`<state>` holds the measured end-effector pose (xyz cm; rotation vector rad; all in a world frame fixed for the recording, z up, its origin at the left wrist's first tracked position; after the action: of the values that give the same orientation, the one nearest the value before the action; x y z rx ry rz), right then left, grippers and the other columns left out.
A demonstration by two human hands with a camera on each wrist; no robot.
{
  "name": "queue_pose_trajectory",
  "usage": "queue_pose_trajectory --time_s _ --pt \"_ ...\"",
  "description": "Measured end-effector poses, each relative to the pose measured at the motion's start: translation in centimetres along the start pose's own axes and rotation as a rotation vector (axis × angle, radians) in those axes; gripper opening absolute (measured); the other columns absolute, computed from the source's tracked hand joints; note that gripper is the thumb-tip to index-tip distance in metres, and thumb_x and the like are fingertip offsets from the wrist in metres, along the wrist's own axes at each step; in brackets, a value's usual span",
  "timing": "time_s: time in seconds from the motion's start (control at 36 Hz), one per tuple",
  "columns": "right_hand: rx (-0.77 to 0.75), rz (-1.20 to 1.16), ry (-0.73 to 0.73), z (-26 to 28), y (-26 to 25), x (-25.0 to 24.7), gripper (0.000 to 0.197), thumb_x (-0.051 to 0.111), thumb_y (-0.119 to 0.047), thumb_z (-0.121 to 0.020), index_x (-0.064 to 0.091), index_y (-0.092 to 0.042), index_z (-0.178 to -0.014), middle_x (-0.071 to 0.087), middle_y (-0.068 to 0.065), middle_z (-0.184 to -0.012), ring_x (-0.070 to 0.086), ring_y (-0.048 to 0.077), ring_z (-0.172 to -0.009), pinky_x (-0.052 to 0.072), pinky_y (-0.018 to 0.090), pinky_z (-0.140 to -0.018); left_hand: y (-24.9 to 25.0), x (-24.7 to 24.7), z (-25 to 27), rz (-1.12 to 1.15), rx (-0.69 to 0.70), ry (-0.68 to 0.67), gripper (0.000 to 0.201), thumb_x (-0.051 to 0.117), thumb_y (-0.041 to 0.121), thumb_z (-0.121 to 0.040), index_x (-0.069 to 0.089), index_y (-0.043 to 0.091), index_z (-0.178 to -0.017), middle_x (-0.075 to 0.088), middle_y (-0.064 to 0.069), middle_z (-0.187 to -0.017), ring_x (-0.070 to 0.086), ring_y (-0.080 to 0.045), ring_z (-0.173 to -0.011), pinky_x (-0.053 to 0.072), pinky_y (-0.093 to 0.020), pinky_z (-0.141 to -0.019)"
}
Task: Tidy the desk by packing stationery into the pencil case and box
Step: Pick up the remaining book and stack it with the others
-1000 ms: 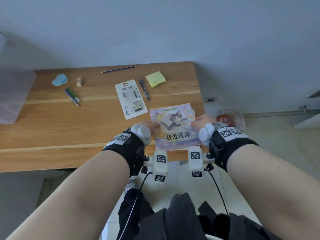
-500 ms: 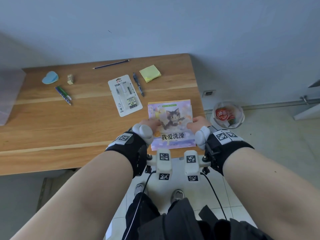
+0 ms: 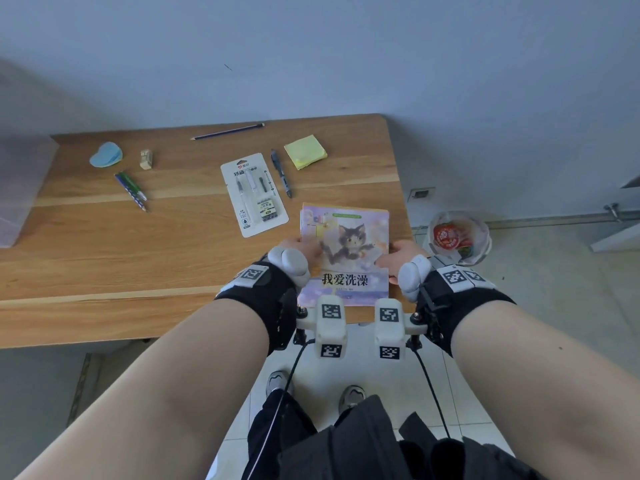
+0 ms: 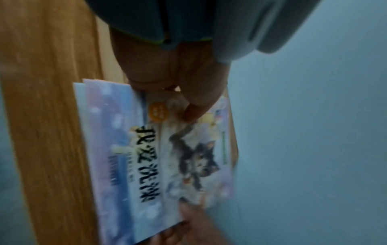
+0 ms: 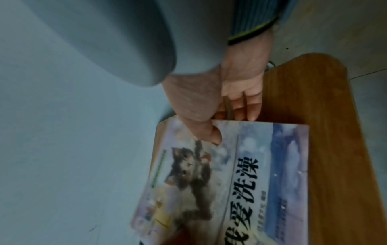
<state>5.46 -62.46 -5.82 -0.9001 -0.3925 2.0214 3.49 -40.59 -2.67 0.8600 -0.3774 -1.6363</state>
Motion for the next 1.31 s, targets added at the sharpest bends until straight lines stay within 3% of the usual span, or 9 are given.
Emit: queue_pose_trajectory --time_s 0.19,0.36,0.61,0.67,0.72,0.83,0.94,1.08,1.31 --pt "-0.176 -0.123 0.149 -0.7 -8.2 0.6 0.008 0.063 -0.007 -0.081 0.059 -0.012 -0.086 0.057 0.002 -0.074 0.052 0.019 -0.070 0.042 0.016 -0.052 3.7 -6.6 -2.6 0.204 0.263 0.119 0.035 0.060 0.021 -0.062 0.068 0.019 -0.096 0.075 -0.007 -0.091 0.071 -0.028 -0.088 0.056 -0.048 -0.084" --pt "-0.202 -0.008 0.248 -2.0 -11.2 1.9 0.026 0.055 -0.012 -0.086 0.044 -0.016 -0.063 0.040 -0.006 -0.058 0.040 0.011 -0.053 0.028 0.016 -0.042 5.0 -8.4 -5.5 0.039 0.336 0.032 0.023 0.057 0.016 -0.074 0.067 0.020 -0.093 0.073 0.001 -0.091 0.068 -0.021 -0.092 0.054 -0.038 -0.086" --pt "-0.168 -0.075 0.152 -5.8 -13.5 5.1 0.022 0.054 -0.005 -0.089 0.059 -0.021 -0.074 0.057 -0.004 -0.066 0.051 0.006 -0.054 0.036 0.008 -0.042 6.0 -9.4 -12.0 -0.206 0.275 -0.140 0.012 0.058 0.012 -0.085 0.064 0.021 -0.089 0.064 0.000 -0.094 0.058 -0.021 -0.091 0.046 -0.033 -0.086" --pt "-0.155 -0.061 0.154 -6.0 -13.5 5.1 0.014 0.056 -0.007 -0.087 0.063 -0.012 -0.099 0.066 0.002 -0.089 0.060 0.007 -0.072 0.043 0.015 -0.057 5.8 -9.6 -13.3 -0.112 0.168 -0.127 0.009 0.064 0.014 -0.074 0.069 0.020 -0.071 0.069 -0.001 -0.080 0.064 -0.026 -0.088 0.051 -0.037 -0.089" --pt "-0.077 -0.010 0.161 -6.6 -12.6 4.7 0.026 0.059 -0.015 -0.088 0.061 -0.006 -0.113 0.065 0.009 -0.102 0.059 0.020 -0.085 0.042 0.023 -0.070 5.8 -9.1 -15.0 -0.061 0.089 -0.143 0.017 0.062 0.007 -0.075 0.063 0.017 -0.062 0.063 -0.001 -0.061 0.060 -0.026 -0.068 0.053 -0.033 -0.072" --pt "0.046 0.134 0.126 -7.0 -10.7 4.8 0.014 0.057 -0.020 -0.091 0.060 -0.008 -0.095 0.059 0.007 -0.080 0.048 0.012 -0.060 0.034 0.021 -0.051 5.7 -7.5 -16.0 -0.292 0.027 -0.217 0.016 0.055 0.009 -0.085 0.051 0.014 -0.071 0.050 -0.003 -0.066 0.041 -0.018 -0.055 0.031 -0.024 -0.050" --pt "0.125 0.200 0.095 -7.7 -9.7 5.0 0.015 0.060 -0.018 -0.089 0.064 -0.005 -0.096 0.057 0.006 -0.081 0.049 0.014 -0.064 0.030 0.018 -0.048 5.6 -6.3 -16.8 -0.546 0.066 -0.291 0.005 0.053 0.011 -0.086 0.057 0.008 -0.087 0.055 -0.008 -0.083 0.049 -0.024 -0.073 0.038 -0.028 -0.061" --pt "0.242 0.264 0.130 -8.2 -8.9 4.3 0.038 0.066 -0.028 -0.084 0.041 -0.014 -0.059 0.040 0.000 -0.057 0.037 0.011 -0.049 0.025 0.022 -0.045 6.3 -6.4 -17.7 -0.658 0.129 -0.332 0.023 0.050 0.007 -0.084 0.067 0.006 -0.099 0.069 -0.010 -0.093 0.061 -0.026 -0.078 0.047 -0.030 -0.066" --pt "0.267 0.214 0.089 -8.4 -8.8 4.0 0.020 0.069 -0.023 -0.078 0.056 -0.010 -0.070 0.050 0.002 -0.060 0.046 0.017 -0.057 0.034 0.021 -0.054 6.7 -6.2 -18.3 -0.698 0.171 -0.341 0.013 0.058 0.009 -0.082 0.067 0.010 -0.091 0.073 -0.010 -0.093 0.070 -0.027 -0.086 0.058 -0.037 -0.079"
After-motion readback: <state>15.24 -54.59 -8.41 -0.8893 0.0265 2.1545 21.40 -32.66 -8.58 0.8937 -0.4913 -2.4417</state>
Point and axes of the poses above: each hand's wrist, its own z-axis away from the middle knuckle, its own x-axis out of the palm, y = z × x, the point moved 10 cm from there along -z, towards the middle knuckle
